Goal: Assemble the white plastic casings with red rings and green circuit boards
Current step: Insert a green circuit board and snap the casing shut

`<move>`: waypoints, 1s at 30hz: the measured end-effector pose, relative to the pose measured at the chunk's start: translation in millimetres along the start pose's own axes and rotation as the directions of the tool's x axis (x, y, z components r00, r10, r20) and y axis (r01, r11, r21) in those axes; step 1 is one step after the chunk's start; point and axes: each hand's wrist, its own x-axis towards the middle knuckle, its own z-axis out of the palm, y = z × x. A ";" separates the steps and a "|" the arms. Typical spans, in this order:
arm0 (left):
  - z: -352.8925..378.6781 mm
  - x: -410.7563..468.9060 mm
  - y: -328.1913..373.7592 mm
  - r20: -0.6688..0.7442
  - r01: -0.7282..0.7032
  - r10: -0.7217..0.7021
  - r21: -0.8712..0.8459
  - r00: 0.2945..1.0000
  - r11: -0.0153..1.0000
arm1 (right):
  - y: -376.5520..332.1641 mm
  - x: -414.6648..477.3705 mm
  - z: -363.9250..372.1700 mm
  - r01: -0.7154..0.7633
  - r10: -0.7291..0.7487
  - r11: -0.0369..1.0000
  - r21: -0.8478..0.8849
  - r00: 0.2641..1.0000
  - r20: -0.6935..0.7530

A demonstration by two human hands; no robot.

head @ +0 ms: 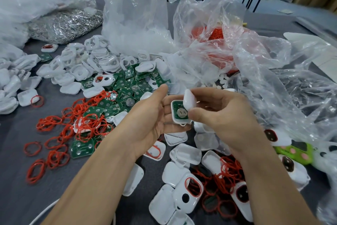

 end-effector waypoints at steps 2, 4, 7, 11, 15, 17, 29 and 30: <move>-0.8 0.2 -0.5 0.000 0.000 0.000 0.010 1.000 1.000 | 1.8 0.0 1.7 0.034 -0.050 0.965 -0.260 0.997 -0.056; -1.0 0.6 -0.8 0.009 0.002 -0.002 0.014 1.000 1.000 | 0.9 -1.0 1.2 0.058 -0.076 0.941 -0.333 0.996 -0.040; -0.6 1.1 -1.4 0.005 0.005 -0.005 0.001 1.000 1.000 | -1.7 -4.2 0.4 0.076 -0.089 0.918 -0.389 0.996 -0.016; -0.3 0.9 -1.6 -0.014 0.007 -0.007 0.010 1.000 1.000 | -5.7 -6.4 2.9 0.145 -0.139 0.903 -0.404 0.989 0.043; -0.2 0.8 -1.1 -0.007 0.002 -0.002 0.028 1.000 1.000 | -6.4 -6.1 2.0 0.181 -0.157 0.891 -0.416 0.983 0.090; -0.8 0.4 -1.2 -0.004 -0.002 0.003 0.033 1.000 0.999 | -5.7 -6.0 1.2 0.185 -0.156 0.889 -0.418 0.982 0.104; -5.3 2.9 -5.3 -0.010 -0.044 0.044 0.060 0.999 0.997 | -3.5 -7.3 5.5 0.180 -0.156 0.877 -0.445 0.984 0.089; -5.3 2.7 -6.0 -0.012 -0.057 0.058 0.077 0.998 0.995 | -4.0 -7.5 6.4 0.185 -0.163 0.879 -0.439 0.983 0.088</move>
